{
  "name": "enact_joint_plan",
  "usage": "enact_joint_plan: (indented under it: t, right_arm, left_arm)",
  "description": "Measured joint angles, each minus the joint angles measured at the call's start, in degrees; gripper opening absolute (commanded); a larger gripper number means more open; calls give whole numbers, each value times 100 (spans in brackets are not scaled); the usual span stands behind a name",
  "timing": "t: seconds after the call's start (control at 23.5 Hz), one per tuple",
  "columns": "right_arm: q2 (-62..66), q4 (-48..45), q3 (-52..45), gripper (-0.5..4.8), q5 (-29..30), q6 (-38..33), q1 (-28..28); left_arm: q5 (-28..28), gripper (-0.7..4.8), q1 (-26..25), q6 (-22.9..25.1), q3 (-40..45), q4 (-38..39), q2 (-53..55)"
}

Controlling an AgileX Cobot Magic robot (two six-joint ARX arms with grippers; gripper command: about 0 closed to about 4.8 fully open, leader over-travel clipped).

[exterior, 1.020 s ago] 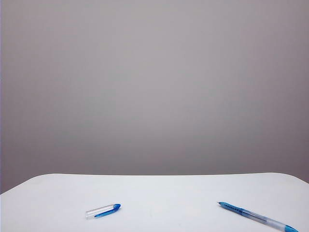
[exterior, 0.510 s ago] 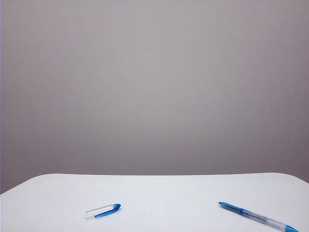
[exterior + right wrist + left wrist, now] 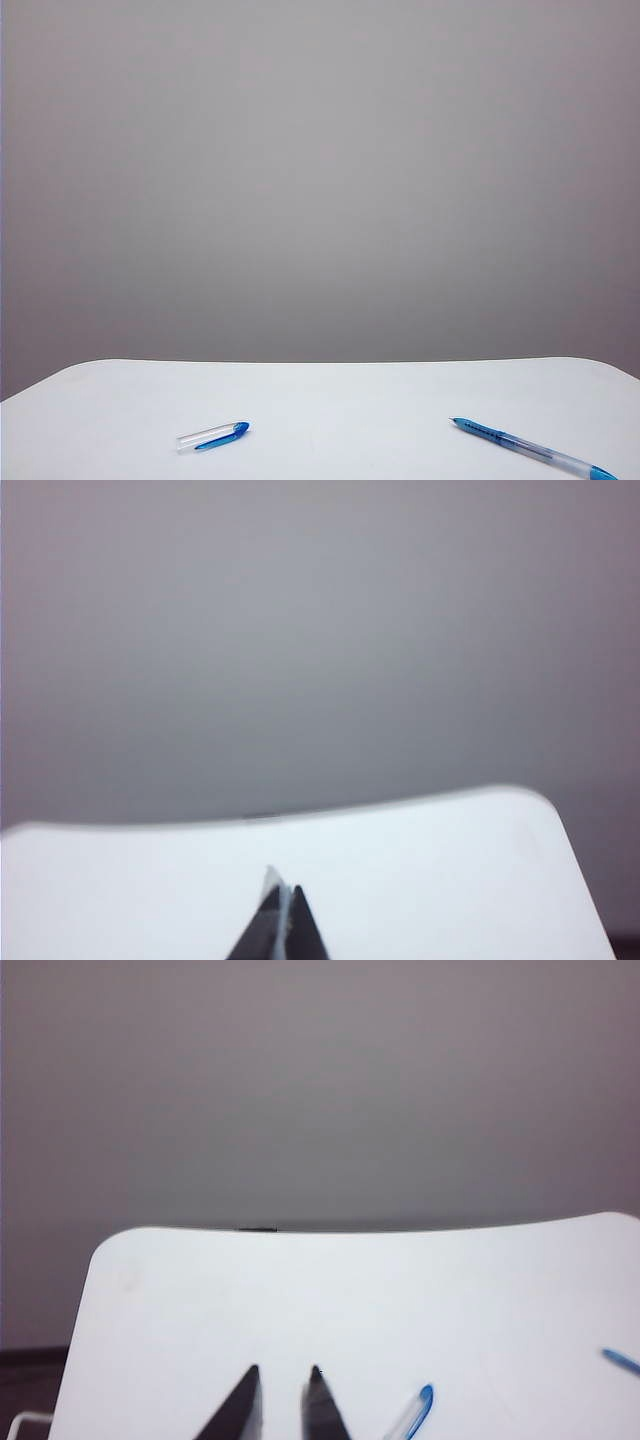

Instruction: Pick up the pen and remove the cap.

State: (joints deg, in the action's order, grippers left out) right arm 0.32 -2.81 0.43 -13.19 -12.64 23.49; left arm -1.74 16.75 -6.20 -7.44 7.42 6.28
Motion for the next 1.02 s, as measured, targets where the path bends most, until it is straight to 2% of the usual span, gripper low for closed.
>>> enact_joint_plan:
  t: [0.17,0.21,0.34,0.38,0.43,0.47,0.6,0.68,0.77,1.02]
  right_arm:
    - [-28,-155,-2,-1,319,446,-402]
    - [-28,-153,0,-1,407,498,-638]
    - [-28,-118,0,-1,1349,511,-1438]
    - [-26,-114,0,-1,1523,490,-1545]
    - [-28,-96,-2,-1,1541,479,-1585]
    - [-26,-39,-2,-1,1408,459,-1617]
    - [-26,411,-2,-1,1091,356,-1598]
    - [-26,1106,-2,-1,935,339,-1598]
    - [-24,1331,-2,-1,841,330,-1598]
    - [-17,1327,-2,-1,780,352,-1600]
  left_arm:
    - [-87,47,-197,22,186,-70,0]
    - [-77,42,-407,39,236,-164,-4]
    - [472,19,-970,70,306,-232,-2]
    - [590,13,-1029,133,308,-243,-4]
    - [573,-6,-1049,155,313,-243,-4]
    - [396,-6,-1049,197,369,-269,-7]
    - [348,-6,-1049,278,671,-295,-7]
    - [208,-6,-1034,391,734,205,20]
    - [103,-6,-1034,424,726,243,4]
    - [66,-6,-1034,446,726,205,-7]
